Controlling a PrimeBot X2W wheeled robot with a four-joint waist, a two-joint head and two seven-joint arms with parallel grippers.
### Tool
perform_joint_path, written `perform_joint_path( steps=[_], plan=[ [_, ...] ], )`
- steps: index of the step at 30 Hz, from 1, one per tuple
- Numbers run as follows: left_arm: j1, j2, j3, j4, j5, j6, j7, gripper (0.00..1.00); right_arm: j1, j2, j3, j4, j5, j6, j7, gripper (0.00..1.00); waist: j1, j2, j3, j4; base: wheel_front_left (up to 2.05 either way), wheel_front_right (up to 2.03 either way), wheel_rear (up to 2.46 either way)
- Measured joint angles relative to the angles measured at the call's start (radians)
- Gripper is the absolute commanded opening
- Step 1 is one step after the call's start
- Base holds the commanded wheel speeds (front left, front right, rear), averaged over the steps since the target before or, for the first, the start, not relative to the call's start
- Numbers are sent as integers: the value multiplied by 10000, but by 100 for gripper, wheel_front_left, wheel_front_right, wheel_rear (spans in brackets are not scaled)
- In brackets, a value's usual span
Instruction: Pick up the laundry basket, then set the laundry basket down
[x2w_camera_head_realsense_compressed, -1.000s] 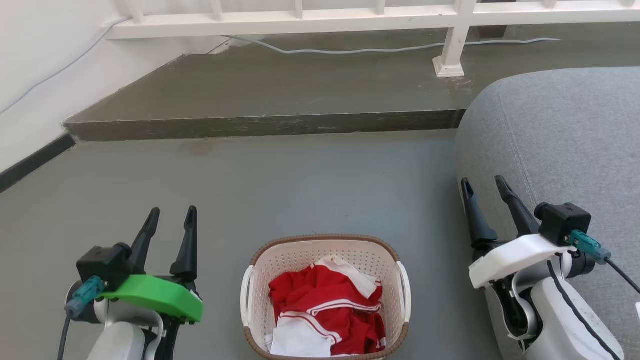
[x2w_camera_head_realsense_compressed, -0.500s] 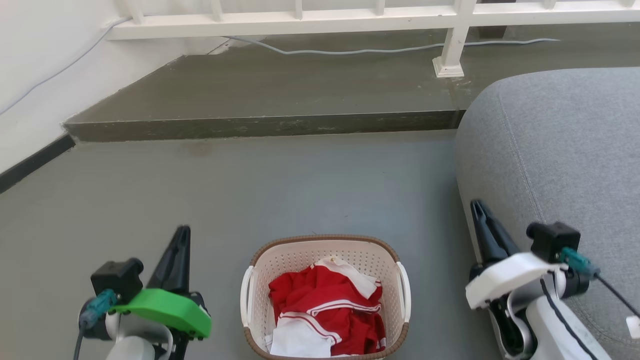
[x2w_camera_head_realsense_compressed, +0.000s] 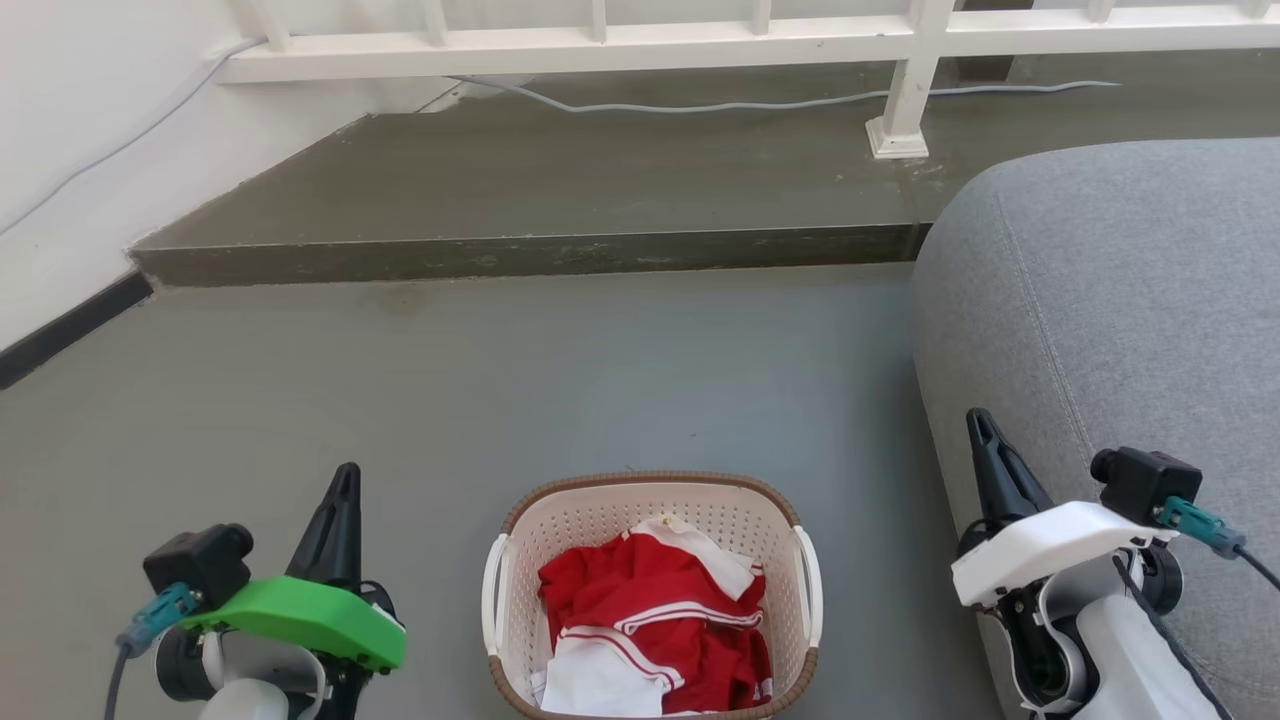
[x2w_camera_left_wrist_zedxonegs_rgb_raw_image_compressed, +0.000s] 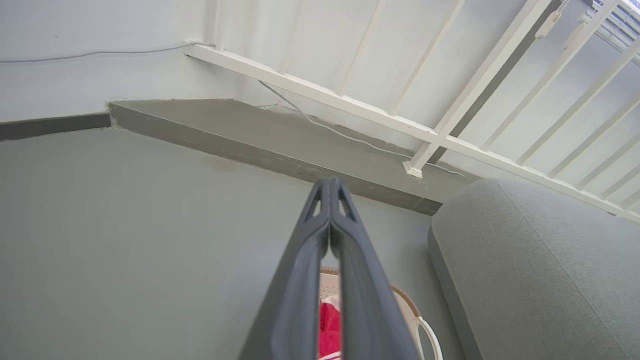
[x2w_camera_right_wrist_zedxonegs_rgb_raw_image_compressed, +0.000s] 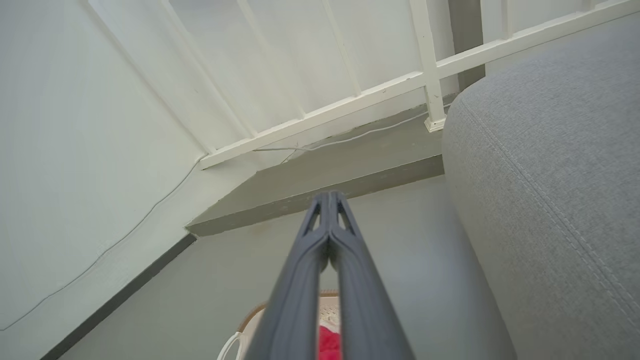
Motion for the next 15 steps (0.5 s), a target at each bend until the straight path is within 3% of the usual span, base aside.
perform_joint_path(
  steps=[15],
  plan=[
    [0, -69, 431, -6, -1534, -12, 533, 0, 1, 88, -571, -42, 1609, 130, 522, 0, 0, 0, -42, 16, 0, 0, 0]
  ],
)
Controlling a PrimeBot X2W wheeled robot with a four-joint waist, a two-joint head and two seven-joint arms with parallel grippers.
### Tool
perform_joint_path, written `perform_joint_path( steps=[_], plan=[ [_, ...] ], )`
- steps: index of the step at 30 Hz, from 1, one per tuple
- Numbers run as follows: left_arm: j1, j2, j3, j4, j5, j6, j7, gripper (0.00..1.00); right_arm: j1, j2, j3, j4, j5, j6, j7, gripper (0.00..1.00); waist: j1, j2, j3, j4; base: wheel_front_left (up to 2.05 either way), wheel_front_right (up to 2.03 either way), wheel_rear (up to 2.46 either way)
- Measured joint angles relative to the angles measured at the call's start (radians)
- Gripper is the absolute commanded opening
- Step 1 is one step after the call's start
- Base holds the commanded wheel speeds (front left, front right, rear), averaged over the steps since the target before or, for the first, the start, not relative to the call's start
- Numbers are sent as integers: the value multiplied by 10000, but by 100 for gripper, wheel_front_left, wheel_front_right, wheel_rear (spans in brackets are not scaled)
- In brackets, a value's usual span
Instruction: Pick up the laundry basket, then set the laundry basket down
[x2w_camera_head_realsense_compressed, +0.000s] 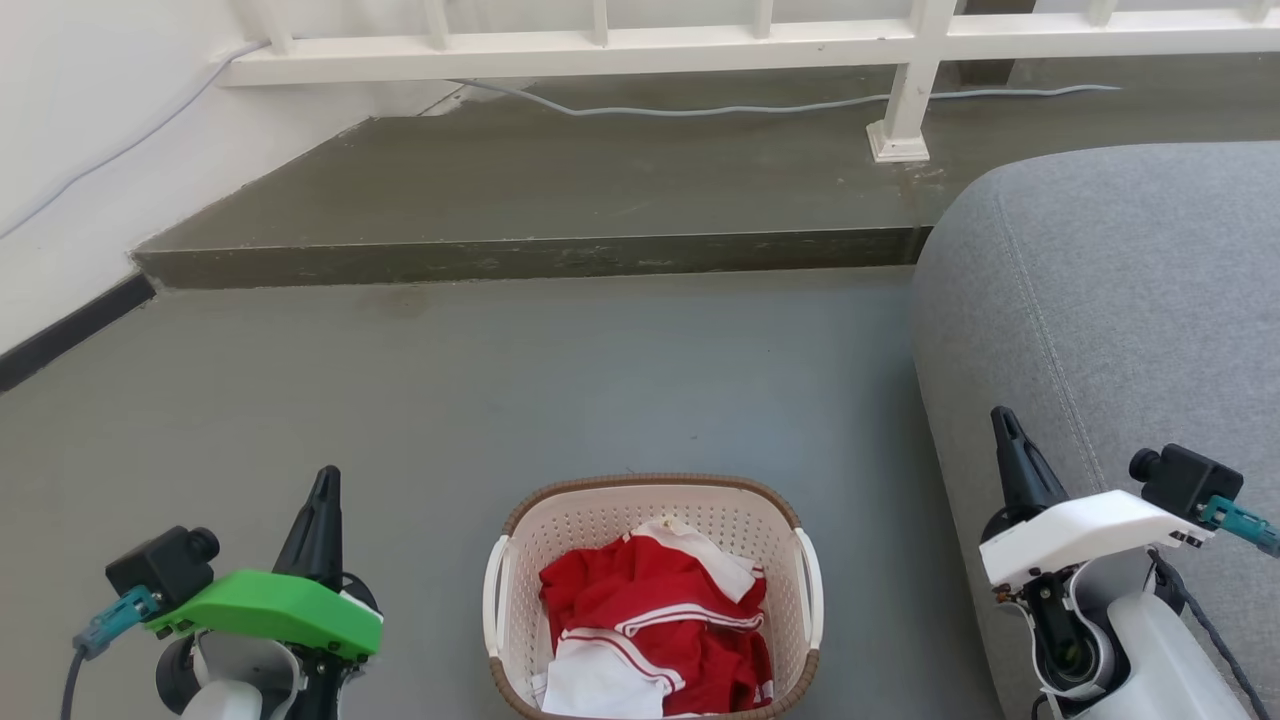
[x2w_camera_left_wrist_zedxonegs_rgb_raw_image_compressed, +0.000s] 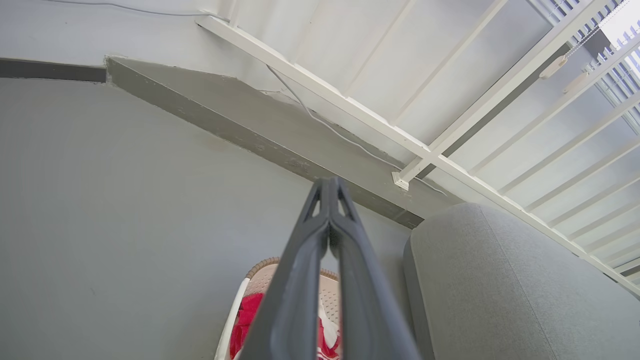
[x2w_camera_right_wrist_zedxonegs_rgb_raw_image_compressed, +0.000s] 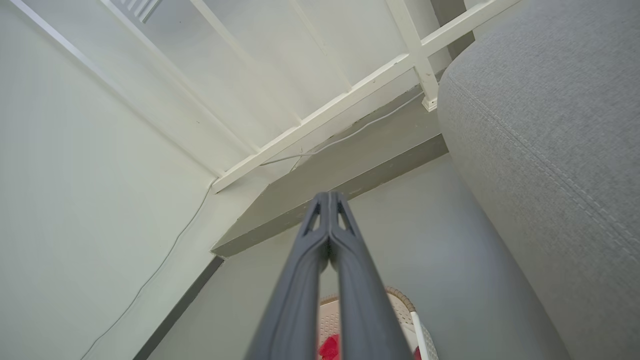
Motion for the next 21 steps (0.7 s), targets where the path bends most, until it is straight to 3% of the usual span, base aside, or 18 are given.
perform_joint_path(
  steps=[21],
  plan=[
    [0, -102, 671, -46, -2234, -38, 750, 0, 0, 165, -861, -142, 2527, 242, 777, 0, 0, 0, -60, 23, 0, 0, 0]
  ],
)
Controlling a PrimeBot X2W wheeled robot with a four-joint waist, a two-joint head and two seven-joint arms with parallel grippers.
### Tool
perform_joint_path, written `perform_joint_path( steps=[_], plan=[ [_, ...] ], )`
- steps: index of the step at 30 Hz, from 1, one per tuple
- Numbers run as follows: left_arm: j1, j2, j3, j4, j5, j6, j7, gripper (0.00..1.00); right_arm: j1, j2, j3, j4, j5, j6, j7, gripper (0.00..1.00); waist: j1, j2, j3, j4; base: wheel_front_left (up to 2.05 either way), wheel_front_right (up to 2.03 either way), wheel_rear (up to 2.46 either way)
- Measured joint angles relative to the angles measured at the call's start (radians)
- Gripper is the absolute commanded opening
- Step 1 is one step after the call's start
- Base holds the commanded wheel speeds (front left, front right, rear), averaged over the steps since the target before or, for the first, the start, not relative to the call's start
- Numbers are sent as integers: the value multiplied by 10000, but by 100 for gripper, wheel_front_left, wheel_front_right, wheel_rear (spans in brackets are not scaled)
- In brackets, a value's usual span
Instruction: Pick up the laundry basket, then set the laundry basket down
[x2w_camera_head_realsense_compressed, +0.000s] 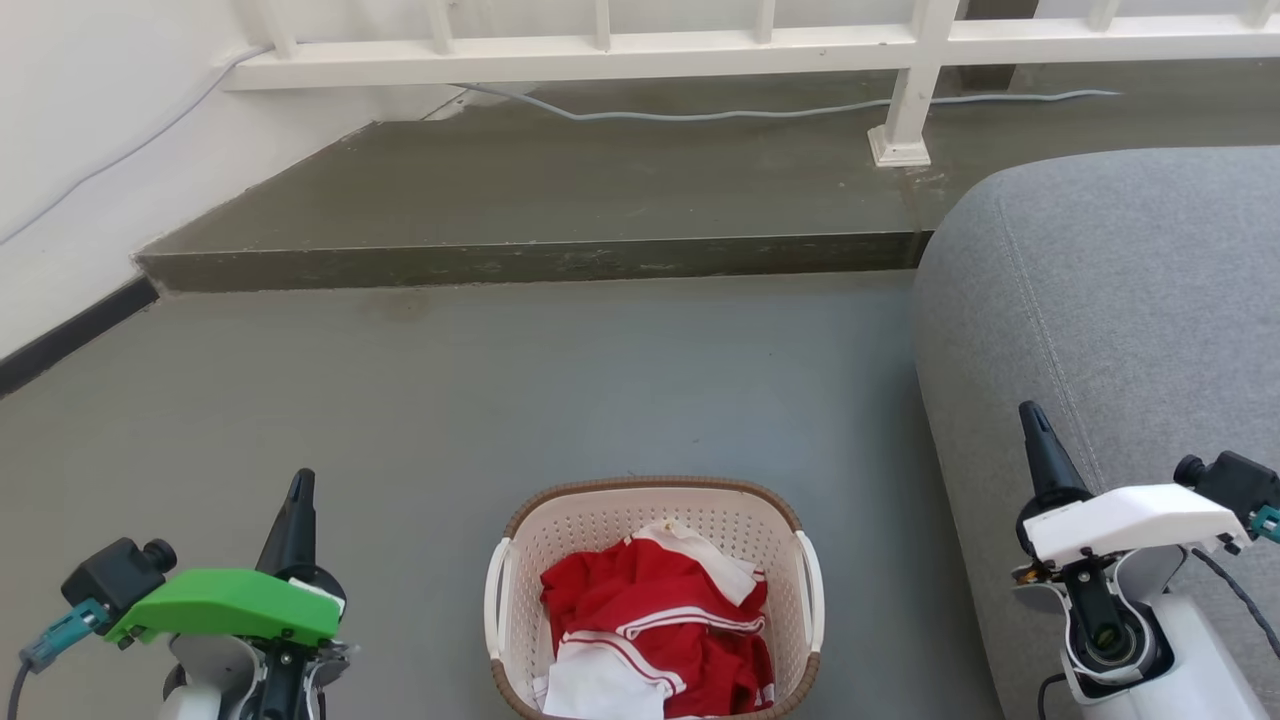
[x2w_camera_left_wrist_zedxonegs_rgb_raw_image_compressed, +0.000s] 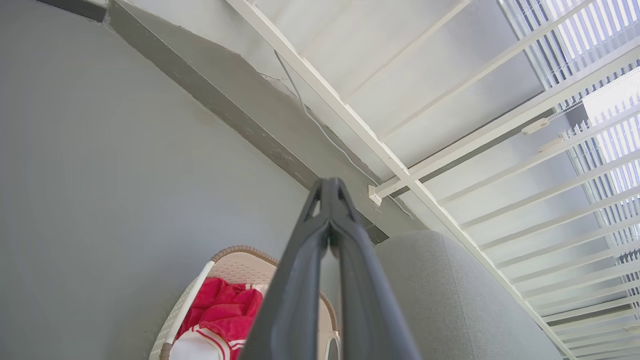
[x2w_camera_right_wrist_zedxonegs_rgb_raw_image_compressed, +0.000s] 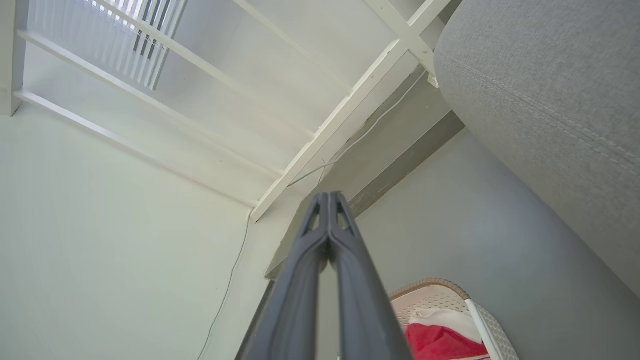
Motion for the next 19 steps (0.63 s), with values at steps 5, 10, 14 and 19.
perform_joint_path(
  steps=[5, 10, 14, 19],
  plan=[
    [0, -23, 207, -12, -552, -46, 169, 0, 1, 31, -186, -33, 598, 38, 163, 0, 0, 0, -15, 6, 0, 0, 0],
    [0, -77, 322, -35, -1080, -56, 351, 0, 1, 73, -395, -75, 1197, 113, 370, 0, 0, 0, -29, 11, 0, 0, 0],
    [0, -144, 485, -50, -1576, -58, 491, 0, 2, 109, -552, -107, 1680, 142, 514, 0, 0, 0, -40, 15, 0, 0, 0],
    [1, -163, 616, -79, -2136, -82, 662, 0, 3, 130, -750, -153, 2276, 203, 686, 0, 0, 0, -55, 21, 0, 0, 0]
  ],
)
